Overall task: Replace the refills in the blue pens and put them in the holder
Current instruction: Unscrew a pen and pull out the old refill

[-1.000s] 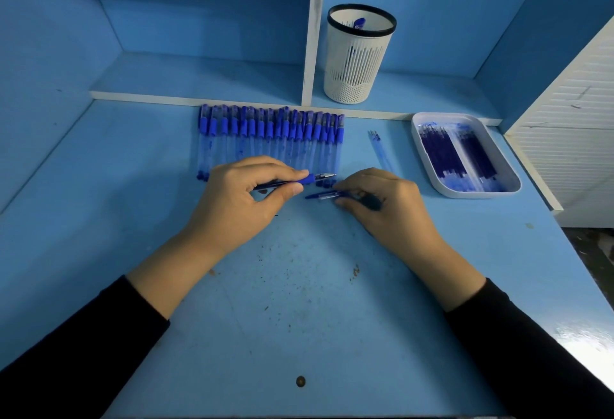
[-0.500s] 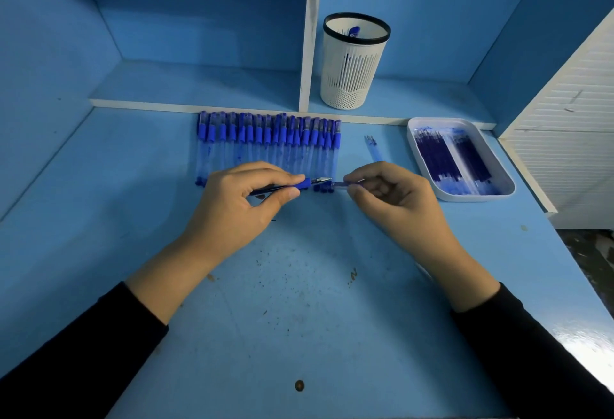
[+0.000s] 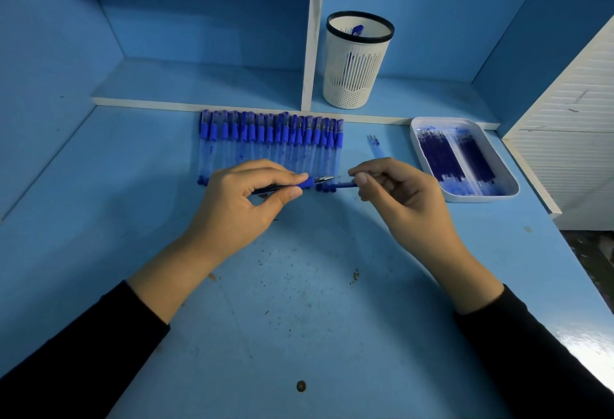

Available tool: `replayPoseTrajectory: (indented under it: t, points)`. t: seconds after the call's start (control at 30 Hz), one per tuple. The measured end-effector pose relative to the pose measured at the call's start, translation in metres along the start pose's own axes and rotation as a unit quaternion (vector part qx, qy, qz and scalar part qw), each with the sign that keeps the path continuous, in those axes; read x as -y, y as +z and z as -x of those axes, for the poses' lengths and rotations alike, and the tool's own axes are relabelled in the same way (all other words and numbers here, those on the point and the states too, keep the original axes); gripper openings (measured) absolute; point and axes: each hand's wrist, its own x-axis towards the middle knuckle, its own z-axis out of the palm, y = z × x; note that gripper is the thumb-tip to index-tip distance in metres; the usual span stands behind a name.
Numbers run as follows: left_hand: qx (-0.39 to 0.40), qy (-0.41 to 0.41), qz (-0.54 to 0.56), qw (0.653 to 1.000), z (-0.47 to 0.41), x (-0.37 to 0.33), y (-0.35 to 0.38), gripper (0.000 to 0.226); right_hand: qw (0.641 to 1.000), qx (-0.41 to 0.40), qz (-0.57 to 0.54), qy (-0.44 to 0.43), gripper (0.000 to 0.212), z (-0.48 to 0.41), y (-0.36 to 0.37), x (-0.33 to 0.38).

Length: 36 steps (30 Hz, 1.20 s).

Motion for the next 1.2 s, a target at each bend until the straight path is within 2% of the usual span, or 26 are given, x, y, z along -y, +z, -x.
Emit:
replayPoseTrajectory:
  t: [0.17, 0.47, 0.73, 0.83, 1.0, 1.2]
  points:
    - [0.003, 0.003, 0.006, 1.000, 0.000, -0.001, 0.002, 0.019, 1.000, -0.017, 0.005, -0.012, 0.009, 0.000, 0.000, -0.001]
    - [0.002, 0.004, 0.038, 0.999, 0.006, -0.004, 0.008, 0.017, 0.999, 0.024, 0.001, -0.023, 0.009, 0.004, 0.014, -0.001]
    - [0.003, 0.001, 0.039, 0.999, 0.009, -0.003, 0.007, 0.014, 0.998, 0.022, 0.033, -0.046, 0.008, 0.006, 0.017, -0.002]
    - [-0.001, -0.005, 0.045, 0.999, 0.005, -0.006, 0.008, 0.013, 0.998, 0.001, 0.032, -0.056, 0.009, 0.009, 0.019, 0.001]
    - [-0.033, 0.000, 0.051, 0.998, -0.007, -0.017, 0.020, 0.017, 0.996, -0.046, -0.048, -0.060, 0.021, 0.010, 0.019, 0.011]
    - [-0.024, 0.029, 0.033, 0.999, -0.018, -0.020, 0.024, 0.022, 0.990, -0.122, -0.016, -0.074, 0.023, 0.005, 0.010, 0.018]
